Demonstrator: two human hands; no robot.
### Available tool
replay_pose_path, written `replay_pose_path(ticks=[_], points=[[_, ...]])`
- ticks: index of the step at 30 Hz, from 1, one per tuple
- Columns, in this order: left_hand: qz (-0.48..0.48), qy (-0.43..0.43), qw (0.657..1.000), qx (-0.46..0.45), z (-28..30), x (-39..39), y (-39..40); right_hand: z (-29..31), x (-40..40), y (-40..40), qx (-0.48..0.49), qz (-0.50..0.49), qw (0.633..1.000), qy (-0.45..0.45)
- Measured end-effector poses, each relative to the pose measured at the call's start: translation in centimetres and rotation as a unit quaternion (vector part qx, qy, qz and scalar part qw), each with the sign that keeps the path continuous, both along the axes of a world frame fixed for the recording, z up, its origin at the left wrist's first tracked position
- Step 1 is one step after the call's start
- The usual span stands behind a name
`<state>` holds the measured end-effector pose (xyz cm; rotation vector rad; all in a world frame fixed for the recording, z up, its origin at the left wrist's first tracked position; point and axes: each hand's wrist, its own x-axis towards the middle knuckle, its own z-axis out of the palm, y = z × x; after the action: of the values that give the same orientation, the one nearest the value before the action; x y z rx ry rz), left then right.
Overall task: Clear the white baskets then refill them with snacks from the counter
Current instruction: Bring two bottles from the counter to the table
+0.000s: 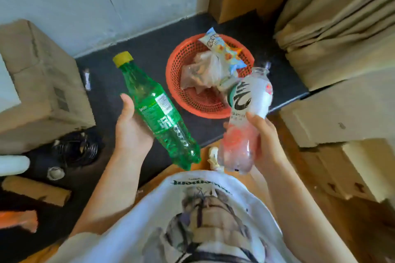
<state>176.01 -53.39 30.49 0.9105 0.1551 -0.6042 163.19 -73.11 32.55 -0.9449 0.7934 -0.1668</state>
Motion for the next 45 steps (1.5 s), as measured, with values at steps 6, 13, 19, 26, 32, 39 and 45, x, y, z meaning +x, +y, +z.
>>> replay_pose_path(ticks=[6,13,19,26,32,39,45], points=[[-0.200,0.173,0.964,0.019,-1.5,-6.6,0.6,-0.7,-10.1,8.1,0.062,-0.114,0.988,0.086],[-0.416,0.310,0.855,-0.015,-2.0,-15.5,0.6,0.0,-21.4,14.4,0.049,-0.240,0.963,0.115],[-0.610,0.184,0.767,0.071,-0.5,-25.2,0.7,-0.2,-31.6,21.3,0.040,-0.386,0.916,0.103],[-0.738,0.111,0.663,0.059,0.9,-37.6,3.7,-0.2,-42.9,30.8,0.059,-0.511,0.855,0.066],[-0.831,0.014,0.548,0.093,1.1,-51.6,10.3,0.5,-54.2,43.5,0.069,-0.670,0.738,0.028],[-0.909,-0.079,0.398,0.094,1.3,-65.1,16.2,-0.2,-62.5,54.9,0.070,-0.806,0.586,0.032],[-0.960,-0.102,0.251,0.075,1.7,-75.9,19.5,-0.9,-67.2,60.5,0.064,-0.884,0.461,0.028]])
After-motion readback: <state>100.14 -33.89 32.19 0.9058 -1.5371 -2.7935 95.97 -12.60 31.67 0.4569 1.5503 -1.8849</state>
